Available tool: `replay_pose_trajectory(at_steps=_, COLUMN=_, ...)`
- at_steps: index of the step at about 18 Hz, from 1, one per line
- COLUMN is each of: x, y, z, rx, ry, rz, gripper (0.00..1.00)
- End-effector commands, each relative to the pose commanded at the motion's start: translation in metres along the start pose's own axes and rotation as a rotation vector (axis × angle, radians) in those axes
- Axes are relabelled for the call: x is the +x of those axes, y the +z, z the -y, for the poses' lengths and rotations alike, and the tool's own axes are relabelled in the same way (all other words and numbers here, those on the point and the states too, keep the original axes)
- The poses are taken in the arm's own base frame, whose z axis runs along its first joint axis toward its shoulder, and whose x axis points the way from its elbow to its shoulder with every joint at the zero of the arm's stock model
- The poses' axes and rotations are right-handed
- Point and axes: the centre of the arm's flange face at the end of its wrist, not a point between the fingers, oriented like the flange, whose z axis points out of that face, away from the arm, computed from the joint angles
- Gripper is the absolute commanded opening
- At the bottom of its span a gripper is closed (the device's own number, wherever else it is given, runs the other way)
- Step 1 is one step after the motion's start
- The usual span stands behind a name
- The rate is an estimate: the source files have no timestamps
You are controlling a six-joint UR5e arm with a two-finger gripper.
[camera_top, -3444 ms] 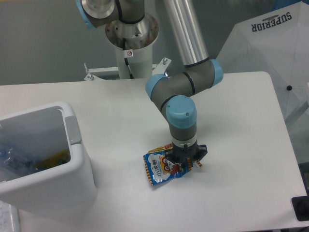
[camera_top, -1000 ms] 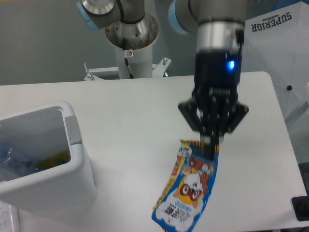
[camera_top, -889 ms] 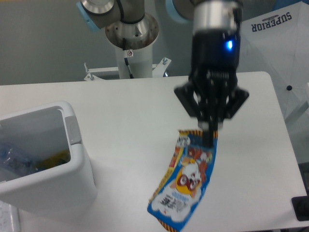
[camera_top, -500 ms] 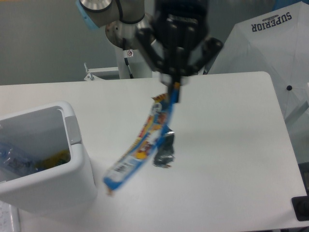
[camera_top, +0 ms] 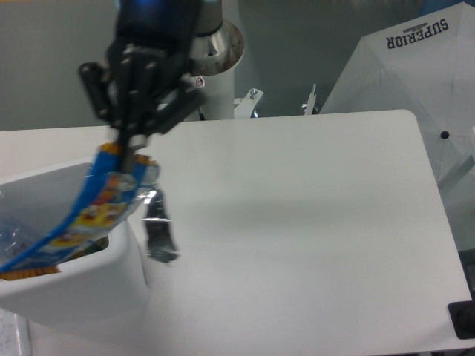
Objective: Place the trash in the trash can
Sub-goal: 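Carry the wrapper over the white bin and lower it inside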
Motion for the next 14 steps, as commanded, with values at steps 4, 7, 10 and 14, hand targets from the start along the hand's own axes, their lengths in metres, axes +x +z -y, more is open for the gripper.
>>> replay_pose_trajectory(at_steps=4, x=0.036, y=-0.014, z=-0.016, rx=-0.016, ry=0.080, rz=-0.037, gripper=0.06)
replay_pose_trajectory(at_steps=7, x=0.052, y=-0.020, z=-0.021, rx=-0.020, ry=0.081, rz=-0.060, gripper=0.06)
replay_pose_trajectory(at_steps=10, x=0.075, y=-0.007, z=-0.021, rx=-0.027, ry=0.077, rz=-0.107, gripper=0.06)
replay_pose_trajectory(at_steps=14, x=0.085, y=0.008, z=-0.036, rx=-0.054, ry=0.064, rz=-0.140, gripper=0.06)
